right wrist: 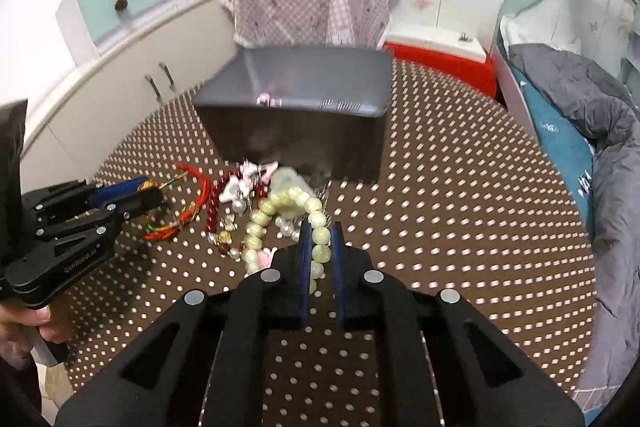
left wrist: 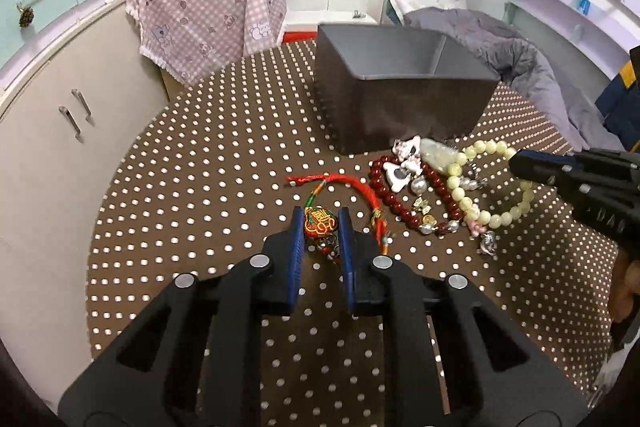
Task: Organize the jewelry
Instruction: 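Lift both bracelets and release them into the grey metal box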
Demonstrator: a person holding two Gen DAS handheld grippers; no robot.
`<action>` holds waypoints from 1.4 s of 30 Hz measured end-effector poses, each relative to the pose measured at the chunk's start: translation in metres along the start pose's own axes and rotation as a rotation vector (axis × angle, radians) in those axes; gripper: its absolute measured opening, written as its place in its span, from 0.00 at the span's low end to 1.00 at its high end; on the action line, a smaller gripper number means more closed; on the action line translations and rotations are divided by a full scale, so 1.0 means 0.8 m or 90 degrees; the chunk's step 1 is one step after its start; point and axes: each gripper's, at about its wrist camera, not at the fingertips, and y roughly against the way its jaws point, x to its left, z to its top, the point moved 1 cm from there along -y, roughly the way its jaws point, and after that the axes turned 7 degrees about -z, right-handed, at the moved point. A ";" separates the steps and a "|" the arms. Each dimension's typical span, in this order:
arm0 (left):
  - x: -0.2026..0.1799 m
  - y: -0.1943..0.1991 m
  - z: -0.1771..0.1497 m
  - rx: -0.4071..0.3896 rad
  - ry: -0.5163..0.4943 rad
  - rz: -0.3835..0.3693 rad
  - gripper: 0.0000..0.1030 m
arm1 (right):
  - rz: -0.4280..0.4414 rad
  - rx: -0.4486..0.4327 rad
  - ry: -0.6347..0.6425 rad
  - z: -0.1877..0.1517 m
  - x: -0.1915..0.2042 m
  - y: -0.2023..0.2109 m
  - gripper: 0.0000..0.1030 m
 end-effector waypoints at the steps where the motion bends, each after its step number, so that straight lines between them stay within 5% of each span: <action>1: 0.000 0.006 0.001 -0.006 0.000 -0.001 0.16 | 0.005 -0.008 -0.004 0.002 -0.005 0.008 0.08; 17: -0.003 0.090 0.042 -0.106 -0.012 -0.023 0.16 | 0.019 -0.143 0.003 0.056 -0.027 0.115 0.08; 28: -0.028 0.141 0.138 -0.217 -0.063 -0.032 0.16 | 0.021 -0.236 0.026 0.132 -0.019 0.151 0.08; 42: -0.043 0.067 0.201 -0.161 -0.053 -0.079 0.16 | 0.059 -0.189 0.028 0.188 -0.016 0.089 0.08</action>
